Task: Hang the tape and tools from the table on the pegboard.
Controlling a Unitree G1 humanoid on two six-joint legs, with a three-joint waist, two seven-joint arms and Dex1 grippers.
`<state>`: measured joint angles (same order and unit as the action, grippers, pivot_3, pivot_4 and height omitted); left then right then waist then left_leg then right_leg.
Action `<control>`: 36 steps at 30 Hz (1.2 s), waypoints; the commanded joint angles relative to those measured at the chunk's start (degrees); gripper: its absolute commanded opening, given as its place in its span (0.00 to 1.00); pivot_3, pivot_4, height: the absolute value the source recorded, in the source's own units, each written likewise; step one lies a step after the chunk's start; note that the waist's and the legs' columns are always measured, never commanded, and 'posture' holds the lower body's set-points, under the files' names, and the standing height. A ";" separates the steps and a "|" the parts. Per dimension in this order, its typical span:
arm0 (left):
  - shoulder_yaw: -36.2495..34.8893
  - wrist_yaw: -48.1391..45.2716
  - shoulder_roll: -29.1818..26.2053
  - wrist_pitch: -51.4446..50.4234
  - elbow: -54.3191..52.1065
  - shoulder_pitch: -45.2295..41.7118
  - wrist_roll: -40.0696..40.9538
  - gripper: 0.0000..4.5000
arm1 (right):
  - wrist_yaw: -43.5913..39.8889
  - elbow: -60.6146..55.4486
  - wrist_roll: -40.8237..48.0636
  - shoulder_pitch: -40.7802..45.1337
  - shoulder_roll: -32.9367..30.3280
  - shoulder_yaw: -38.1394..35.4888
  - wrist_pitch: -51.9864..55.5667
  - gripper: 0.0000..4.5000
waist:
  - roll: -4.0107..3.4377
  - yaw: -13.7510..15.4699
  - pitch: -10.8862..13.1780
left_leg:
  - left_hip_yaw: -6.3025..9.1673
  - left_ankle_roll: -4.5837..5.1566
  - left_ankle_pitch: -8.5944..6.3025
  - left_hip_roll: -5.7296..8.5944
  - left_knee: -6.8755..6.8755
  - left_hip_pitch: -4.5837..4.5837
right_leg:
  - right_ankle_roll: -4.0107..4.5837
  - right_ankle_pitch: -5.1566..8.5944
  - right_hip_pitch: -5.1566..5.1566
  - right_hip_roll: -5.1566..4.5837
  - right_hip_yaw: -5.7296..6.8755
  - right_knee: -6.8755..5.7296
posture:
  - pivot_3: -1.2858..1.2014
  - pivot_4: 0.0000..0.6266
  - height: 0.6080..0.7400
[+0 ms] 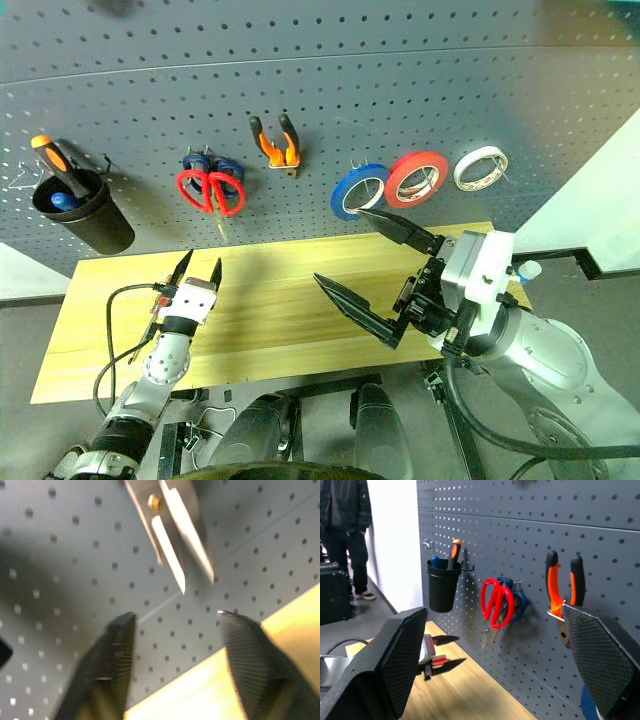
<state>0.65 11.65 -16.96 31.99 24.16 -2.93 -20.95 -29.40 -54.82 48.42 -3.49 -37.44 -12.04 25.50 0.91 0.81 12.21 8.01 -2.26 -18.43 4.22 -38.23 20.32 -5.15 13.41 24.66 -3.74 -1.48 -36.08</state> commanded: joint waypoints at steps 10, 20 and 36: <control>-12.92 -13.83 -5.39 -33.93 -13.73 10.47 17.95 0.63 | -1.17 -0.33 -3.32 -3.42 -0.01 -0.42 -1.89 1.00 | 0.07 -0.32 0.03 | 0.11 0.04 -0.02 -0.05 0.04 0.06 | 0.01 0.01 0.04 0.02 0.07 0.00 | 0.53 0.31 0.90; -18.93 -17.90 -9.80 -56.21 -20.74 2.29 23.59 0.63 | -2.22 0.71 -3.68 -3.98 0.09 0.54 -2.02 1.00 | 0.06 -0.08 0.03 | 0.08 0.00 0.00 -0.05 0.01 -0.03 | 0.00 0.02 -0.06 0.05 0.07 0.05 | 0.54 0.33 0.90; -15.22 -23.02 -11.01 -60.30 -8.05 -5.62 24.29 0.63 | -1.05 -1.48 4.42 -6.44 -4.01 -4.75 0.98 1.00 | 0.33 -0.17 1.43 | 0.11 0.03 -0.03 -0.05 0.10 0.06 | 0.01 0.02 0.04 -0.06 0.03 0.11 | 0.52 0.45 0.90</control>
<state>-14.08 -11.05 -26.55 -29.22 14.57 -7.93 3.77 -30.87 -53.91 51.05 -10.05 -40.78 -15.47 26.25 1.24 0.63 13.63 8.12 -2.24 -18.45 4.17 -38.12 20.40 -5.15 13.43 24.72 -3.79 -1.45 -35.97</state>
